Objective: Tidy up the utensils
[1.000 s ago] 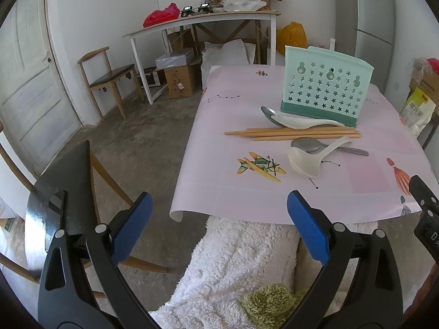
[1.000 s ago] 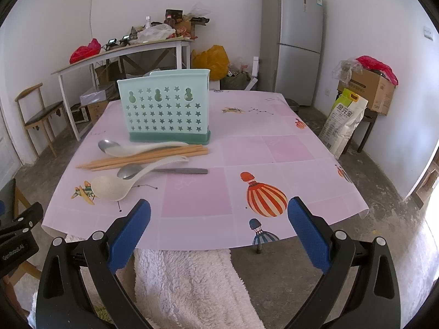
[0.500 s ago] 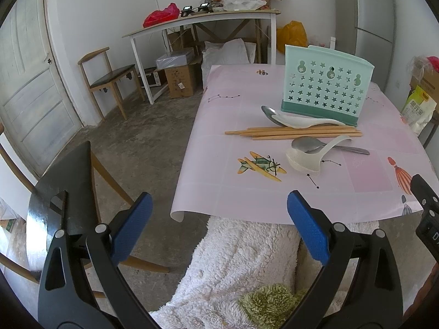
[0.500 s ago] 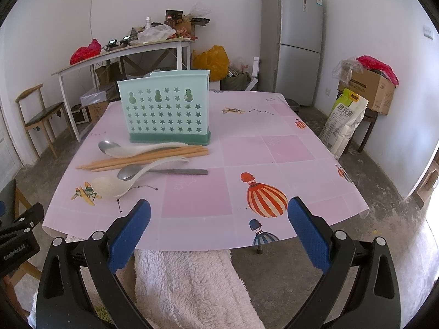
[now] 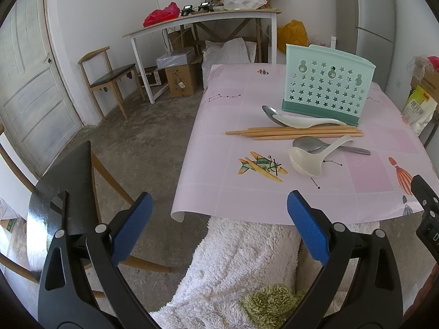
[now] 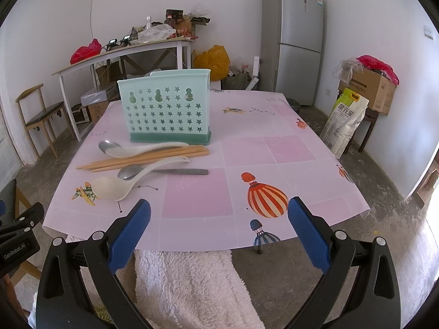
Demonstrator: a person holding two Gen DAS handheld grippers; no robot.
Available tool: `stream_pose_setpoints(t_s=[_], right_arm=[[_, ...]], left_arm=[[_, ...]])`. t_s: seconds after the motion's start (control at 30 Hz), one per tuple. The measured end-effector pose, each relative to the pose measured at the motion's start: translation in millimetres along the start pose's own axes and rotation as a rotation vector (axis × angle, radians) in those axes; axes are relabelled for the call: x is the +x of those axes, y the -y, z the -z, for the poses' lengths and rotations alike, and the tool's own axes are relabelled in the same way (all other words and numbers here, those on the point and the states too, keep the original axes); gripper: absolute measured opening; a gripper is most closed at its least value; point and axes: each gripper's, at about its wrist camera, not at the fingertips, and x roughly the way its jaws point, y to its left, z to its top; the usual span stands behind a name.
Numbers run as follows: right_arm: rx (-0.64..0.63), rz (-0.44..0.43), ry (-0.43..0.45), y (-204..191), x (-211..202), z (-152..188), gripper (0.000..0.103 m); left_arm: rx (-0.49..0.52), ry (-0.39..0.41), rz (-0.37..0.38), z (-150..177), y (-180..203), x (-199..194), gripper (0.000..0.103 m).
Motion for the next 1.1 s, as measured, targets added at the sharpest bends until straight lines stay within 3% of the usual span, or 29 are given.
stream_pose_setpoints(t_s=[1.1], right_arm=[[-0.012,0.005,0.005,-2,5,-2,0.097]], left_arm=[[0.028,0.018,-0.029,-18,0,9,0.095]])
